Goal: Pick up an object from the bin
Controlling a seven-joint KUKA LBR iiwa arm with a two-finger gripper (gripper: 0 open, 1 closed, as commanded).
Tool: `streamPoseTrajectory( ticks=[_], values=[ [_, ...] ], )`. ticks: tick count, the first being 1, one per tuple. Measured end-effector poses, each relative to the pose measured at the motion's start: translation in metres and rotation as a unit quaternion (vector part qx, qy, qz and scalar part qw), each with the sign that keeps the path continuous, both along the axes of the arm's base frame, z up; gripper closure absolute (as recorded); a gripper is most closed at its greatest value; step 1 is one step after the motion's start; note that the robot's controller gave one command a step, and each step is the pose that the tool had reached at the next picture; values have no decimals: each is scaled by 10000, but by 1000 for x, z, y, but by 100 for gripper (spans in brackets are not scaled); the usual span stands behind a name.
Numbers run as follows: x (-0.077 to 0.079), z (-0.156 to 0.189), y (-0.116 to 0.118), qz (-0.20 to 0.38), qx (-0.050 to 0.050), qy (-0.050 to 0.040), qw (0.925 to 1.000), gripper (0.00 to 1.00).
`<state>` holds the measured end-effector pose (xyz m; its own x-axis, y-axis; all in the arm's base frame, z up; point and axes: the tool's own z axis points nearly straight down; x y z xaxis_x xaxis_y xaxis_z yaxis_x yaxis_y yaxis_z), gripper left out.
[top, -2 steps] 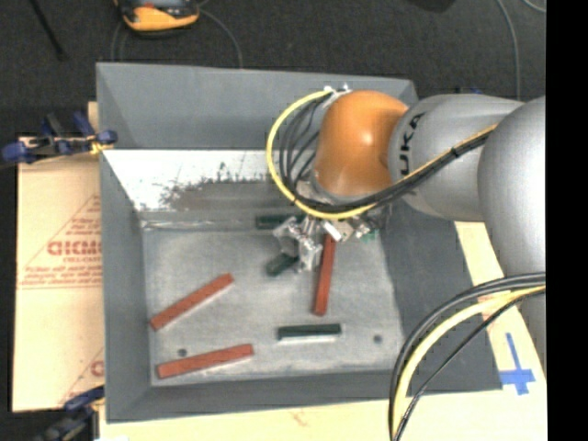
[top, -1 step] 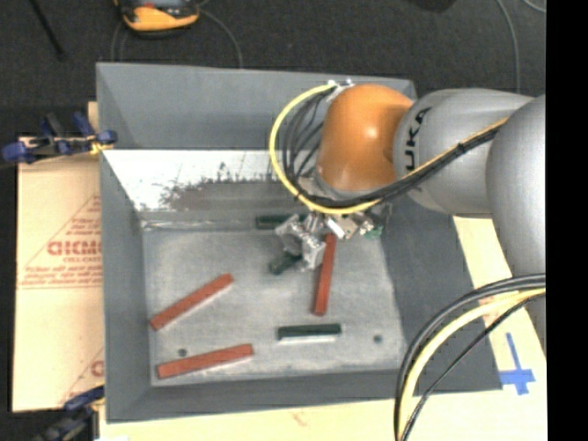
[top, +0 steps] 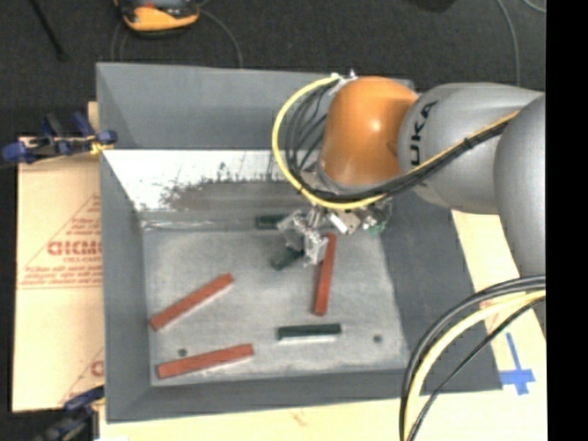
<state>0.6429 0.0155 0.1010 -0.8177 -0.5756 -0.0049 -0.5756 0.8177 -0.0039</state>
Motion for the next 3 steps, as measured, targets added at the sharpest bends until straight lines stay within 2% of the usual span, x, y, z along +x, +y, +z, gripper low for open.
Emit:
streamPoseTrajectory(
  ticks=[3],
  values=[
    [0, 35, 0, -14, 1, 16, 10000, 100]
  ],
)
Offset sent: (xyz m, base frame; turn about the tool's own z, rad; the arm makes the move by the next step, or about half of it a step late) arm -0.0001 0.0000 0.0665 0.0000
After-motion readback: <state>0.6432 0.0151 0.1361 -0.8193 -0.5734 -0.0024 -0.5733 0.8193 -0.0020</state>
